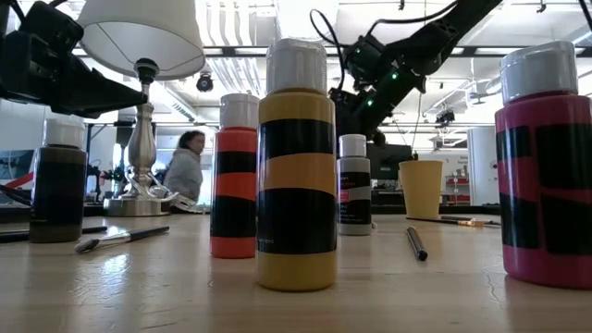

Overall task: Pick & Place Paint Supplies
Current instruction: Put the small gray paint bottle into the bin

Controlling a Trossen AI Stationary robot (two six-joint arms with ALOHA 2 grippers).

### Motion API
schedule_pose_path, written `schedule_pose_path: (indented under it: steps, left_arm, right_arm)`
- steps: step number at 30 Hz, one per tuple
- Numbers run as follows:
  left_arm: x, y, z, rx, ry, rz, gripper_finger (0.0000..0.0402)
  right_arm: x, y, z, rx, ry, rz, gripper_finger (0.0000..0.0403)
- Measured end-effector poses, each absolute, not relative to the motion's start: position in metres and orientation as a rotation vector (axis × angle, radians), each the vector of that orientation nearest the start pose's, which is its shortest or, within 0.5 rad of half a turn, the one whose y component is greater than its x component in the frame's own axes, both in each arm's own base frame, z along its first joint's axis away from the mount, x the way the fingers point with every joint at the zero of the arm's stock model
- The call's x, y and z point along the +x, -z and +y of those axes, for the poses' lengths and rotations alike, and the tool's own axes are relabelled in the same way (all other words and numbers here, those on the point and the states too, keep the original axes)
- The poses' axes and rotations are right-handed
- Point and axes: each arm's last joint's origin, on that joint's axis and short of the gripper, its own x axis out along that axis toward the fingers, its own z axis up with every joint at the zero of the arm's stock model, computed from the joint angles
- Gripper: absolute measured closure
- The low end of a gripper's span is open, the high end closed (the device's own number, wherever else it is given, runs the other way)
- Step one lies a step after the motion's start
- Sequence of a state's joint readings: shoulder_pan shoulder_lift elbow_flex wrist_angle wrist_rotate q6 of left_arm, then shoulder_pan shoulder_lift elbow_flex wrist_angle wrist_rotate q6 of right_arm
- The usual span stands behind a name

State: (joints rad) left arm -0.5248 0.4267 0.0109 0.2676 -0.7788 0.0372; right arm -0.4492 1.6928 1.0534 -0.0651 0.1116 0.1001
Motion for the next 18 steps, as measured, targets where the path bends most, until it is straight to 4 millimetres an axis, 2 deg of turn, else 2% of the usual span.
schedule_pose_path:
  steps: [6,18]
  left_arm:
    - [0.11,-0.156,-0.04,0.127,-0.251,0.123,0.0293]
    - [0.11,-0.156,-0.04,0.128,-0.251,0.123,0.0293]
  right_arm:
    - [0.316,-0.217,-0.155,0.2,0.567,0.661,0.0233]
    - [0.307,-0.247,-0.137,0.151,0.554,0.612,0.0228]
